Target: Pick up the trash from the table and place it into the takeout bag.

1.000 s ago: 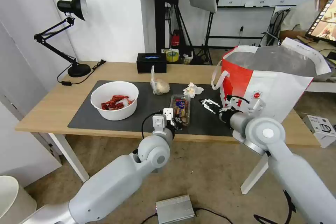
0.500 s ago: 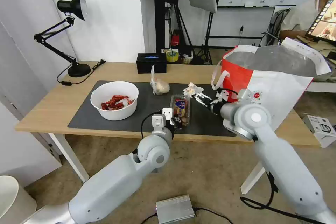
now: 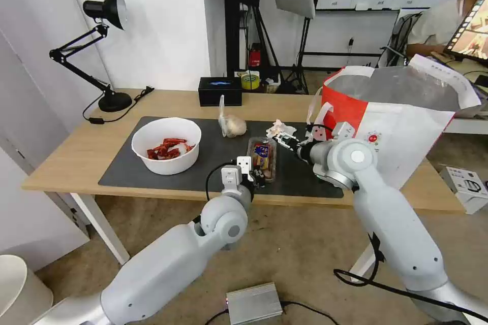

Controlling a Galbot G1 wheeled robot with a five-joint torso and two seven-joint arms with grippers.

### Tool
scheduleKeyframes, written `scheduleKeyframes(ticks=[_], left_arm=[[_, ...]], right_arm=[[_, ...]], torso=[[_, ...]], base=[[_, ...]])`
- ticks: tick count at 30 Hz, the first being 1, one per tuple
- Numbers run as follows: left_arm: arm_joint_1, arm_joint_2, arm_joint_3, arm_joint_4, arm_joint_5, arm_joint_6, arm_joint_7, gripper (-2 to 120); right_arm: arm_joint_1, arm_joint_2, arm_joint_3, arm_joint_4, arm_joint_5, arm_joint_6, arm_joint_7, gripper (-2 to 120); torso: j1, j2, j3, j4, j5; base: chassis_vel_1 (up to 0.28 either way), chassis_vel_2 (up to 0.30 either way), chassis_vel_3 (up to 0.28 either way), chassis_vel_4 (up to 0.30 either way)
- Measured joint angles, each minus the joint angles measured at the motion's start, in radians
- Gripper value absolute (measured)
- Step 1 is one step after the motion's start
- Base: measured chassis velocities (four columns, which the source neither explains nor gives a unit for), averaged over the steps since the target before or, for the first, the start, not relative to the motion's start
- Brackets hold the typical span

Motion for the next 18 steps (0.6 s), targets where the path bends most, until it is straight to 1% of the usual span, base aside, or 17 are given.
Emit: scheduleKeyframes(ticks=[4,18], left_arm=[[0.001,0.0,-0.001,0.001,0.0,0.0,0.0,0],[0.003,-0.001,-0.001,0.003,0.0,-0.001,-0.001,0]], right_arm=[[0.023,0.022,-0.01,-0.036,-0.001,-0.012,0.009,100],[0.046,0.066,-0.018,-0.098,-0.005,-0.017,0.023,100]], torso=[[0.0,0.0,0.0,0.0,0.0],[0.0,0.0,0.0,0.0,0.0001]], base=[[0.0,0.0,0.0,0.0],[0.0,0.0,0.0,0.0]])
